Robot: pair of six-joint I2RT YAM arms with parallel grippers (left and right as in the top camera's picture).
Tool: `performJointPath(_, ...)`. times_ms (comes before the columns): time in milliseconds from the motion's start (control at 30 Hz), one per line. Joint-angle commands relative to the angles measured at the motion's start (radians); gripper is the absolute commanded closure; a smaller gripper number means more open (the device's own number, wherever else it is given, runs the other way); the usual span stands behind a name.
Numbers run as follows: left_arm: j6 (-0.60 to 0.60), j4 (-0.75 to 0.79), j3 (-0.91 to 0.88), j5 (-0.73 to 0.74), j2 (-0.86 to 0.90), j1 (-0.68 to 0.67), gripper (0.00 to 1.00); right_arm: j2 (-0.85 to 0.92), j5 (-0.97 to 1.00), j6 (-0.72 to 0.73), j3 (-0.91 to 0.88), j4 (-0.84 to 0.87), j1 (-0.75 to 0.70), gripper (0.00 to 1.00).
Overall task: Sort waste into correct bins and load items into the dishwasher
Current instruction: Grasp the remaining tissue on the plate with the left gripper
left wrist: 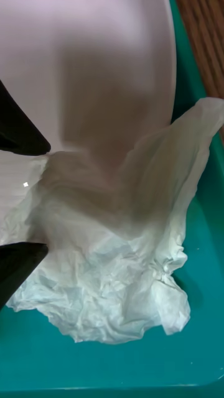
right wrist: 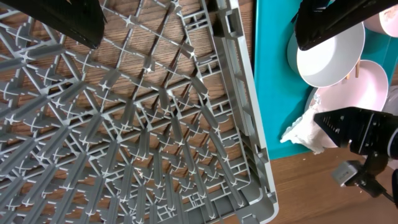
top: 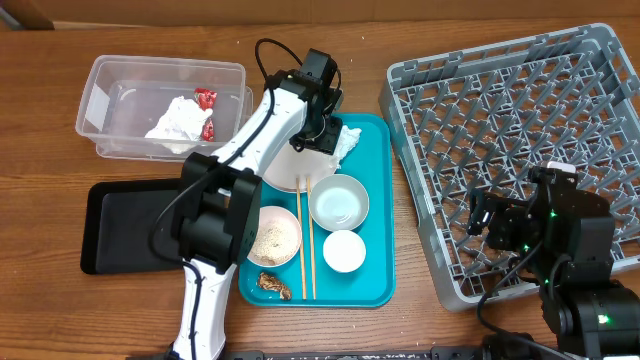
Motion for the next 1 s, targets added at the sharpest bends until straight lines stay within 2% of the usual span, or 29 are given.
performJointPath(0, -0.013, 0.006, -0.003, -0.030, 0.013, -0.003, 0.57, -0.010, 0.010, 0.001, 0.021, 0.002, 0.000, 0.00)
performJointPath(367, -0.014, 0.010, -0.003, -0.041, 0.013, -0.005, 0.56, -0.010, 0.010, 0.001, 0.021, 0.002, 0.000, 0.00)
performJointPath(433, -0.014, 0.026, -0.011, -0.040, 0.013, -0.005, 0.49, -0.010, 0.010, 0.000, 0.021, 0.002, 0.000, 0.00)
performJointPath(500, -0.014, 0.033, -0.016, -0.040, 0.013, -0.005, 0.53, -0.010, 0.010, 0.000, 0.021, 0.002, 0.000, 0.00)
performJointPath(967, -0.013, 0.056, -0.037, -0.037, 0.013, -0.009, 0.53, -0.010, 0.010, 0.001, 0.021, 0.002, 0.000, 0.00)
